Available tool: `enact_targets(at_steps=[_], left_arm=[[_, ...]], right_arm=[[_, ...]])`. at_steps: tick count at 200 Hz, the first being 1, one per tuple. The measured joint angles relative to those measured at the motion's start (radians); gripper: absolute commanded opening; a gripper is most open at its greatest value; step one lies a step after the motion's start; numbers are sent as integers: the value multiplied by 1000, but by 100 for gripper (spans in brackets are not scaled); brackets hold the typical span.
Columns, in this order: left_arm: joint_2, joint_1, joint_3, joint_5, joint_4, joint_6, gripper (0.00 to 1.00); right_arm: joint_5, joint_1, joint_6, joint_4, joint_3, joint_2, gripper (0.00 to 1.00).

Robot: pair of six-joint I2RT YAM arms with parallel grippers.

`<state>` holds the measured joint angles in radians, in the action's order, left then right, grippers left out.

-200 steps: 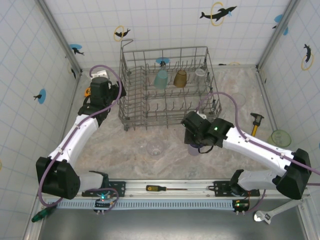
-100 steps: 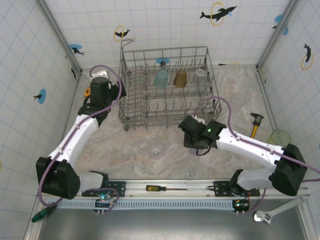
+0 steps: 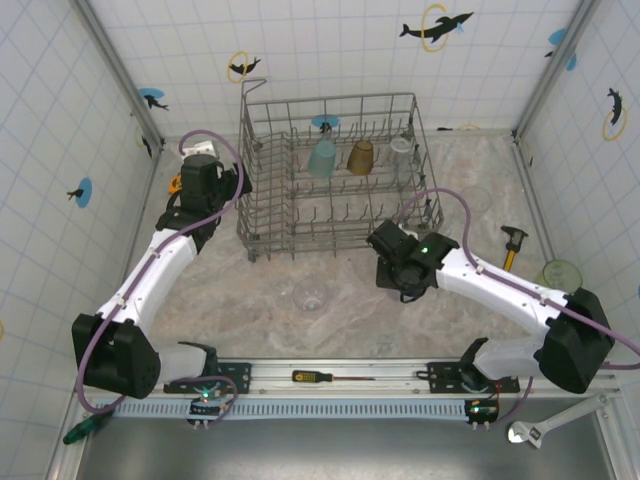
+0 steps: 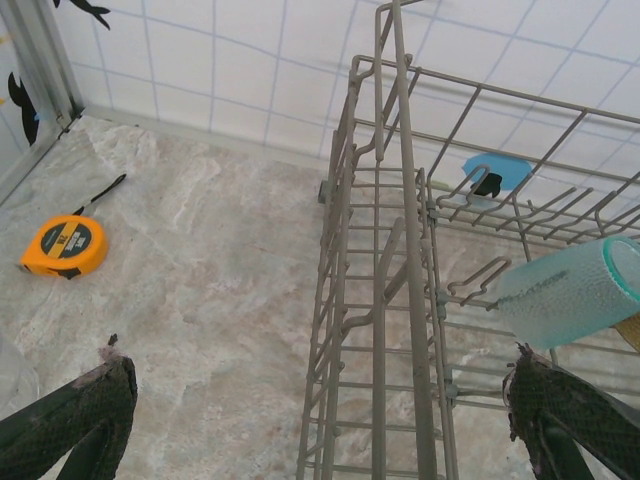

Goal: Load the cups into the dish rack

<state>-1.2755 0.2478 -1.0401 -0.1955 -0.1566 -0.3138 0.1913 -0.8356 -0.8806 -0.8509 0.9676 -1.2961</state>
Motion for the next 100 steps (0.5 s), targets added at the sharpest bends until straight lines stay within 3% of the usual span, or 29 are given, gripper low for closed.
enact_targets(at_steps=[100], left_arm=[[0, 0, 0, 26, -11, -1, 97]], right_arm=[[69, 268, 182, -192, 142, 45, 0]])
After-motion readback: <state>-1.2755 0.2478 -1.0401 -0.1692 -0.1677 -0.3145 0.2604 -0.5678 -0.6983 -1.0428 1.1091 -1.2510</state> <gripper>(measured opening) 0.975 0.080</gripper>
